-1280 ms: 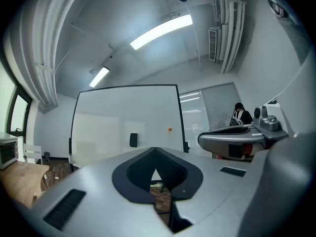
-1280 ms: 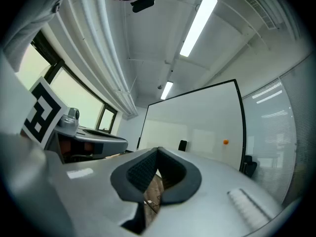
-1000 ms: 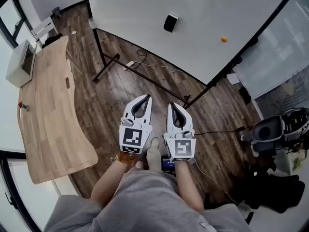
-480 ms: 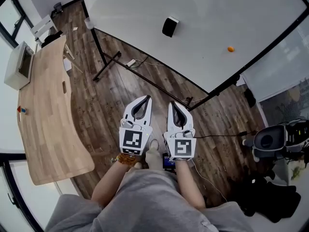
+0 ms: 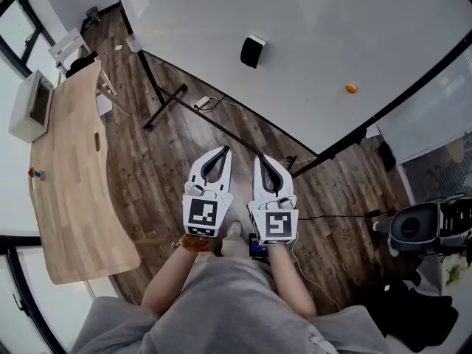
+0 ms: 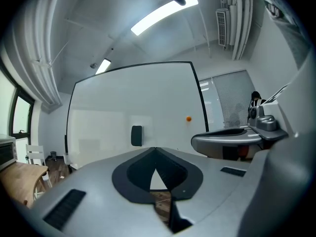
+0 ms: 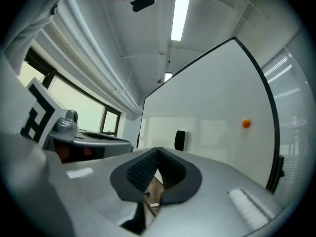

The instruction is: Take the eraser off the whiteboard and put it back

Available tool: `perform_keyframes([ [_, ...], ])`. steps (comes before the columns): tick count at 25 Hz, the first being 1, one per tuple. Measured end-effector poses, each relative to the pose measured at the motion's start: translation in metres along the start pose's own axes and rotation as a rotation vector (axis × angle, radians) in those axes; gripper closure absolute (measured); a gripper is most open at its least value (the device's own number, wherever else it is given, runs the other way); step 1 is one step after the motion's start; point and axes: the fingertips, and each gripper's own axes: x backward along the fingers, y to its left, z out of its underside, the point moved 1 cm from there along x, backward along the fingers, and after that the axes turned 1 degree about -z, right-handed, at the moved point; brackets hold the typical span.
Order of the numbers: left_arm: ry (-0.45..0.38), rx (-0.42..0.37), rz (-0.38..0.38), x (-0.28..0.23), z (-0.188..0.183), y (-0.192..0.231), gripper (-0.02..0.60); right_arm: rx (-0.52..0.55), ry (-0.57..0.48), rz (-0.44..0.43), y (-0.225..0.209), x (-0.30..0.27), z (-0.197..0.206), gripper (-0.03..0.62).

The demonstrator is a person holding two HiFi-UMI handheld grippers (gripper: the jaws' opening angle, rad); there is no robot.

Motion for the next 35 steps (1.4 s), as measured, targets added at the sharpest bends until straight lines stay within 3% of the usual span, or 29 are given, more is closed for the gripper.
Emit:
perform_keyframes([
  [12, -0.015, 0.005, -0.028, -0.025, -0.002, 0.010, 0.574, 0.011, -0.010, 0.001, -0.025, -0.023, -0.001, 0.583],
  [35, -0.023, 0.019, 0.089, -0.088, 0.000, 0.053, 0.574, 0.045, 0.011, 0.151, -0.051, -0.082, 0.000, 0.583],
])
